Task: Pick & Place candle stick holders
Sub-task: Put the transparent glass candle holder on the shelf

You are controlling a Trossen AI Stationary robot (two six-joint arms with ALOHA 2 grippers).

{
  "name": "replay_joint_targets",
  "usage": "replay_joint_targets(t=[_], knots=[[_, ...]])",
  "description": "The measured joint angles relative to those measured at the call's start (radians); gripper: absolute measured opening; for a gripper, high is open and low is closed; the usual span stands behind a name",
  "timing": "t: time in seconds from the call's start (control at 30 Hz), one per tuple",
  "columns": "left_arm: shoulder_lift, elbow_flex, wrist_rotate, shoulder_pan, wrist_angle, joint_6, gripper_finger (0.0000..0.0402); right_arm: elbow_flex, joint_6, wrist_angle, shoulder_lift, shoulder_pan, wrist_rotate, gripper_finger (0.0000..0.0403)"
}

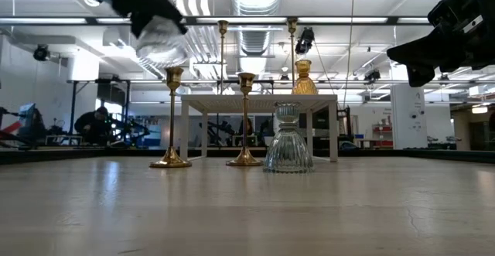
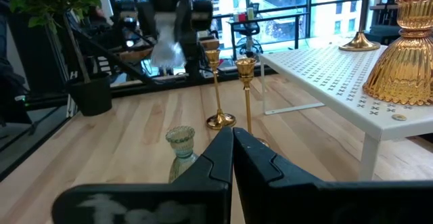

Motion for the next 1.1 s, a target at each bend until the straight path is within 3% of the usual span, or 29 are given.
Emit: replay_joint_targets(t=[0.43, 0.87, 1.1], knots=[[0.11, 0.176, 0.049, 0.293, 0.003, 0.089, 0.0143, 0.0, 0.0, 0.0, 0.0, 0.0, 0.0, 0.0008], [0.38, 0.472, 0.051, 0.384, 0.022, 0.255, 0.0143, 0.0, 0.0, 0.0, 0.0, 0.0, 0.0, 0.0008], [0.514, 0.584, 0.051, 0.444, 0.024, 0.262, 0.0143, 0.0, 0.0, 0.0, 0.0, 0.0, 0.001, 0.0008]])
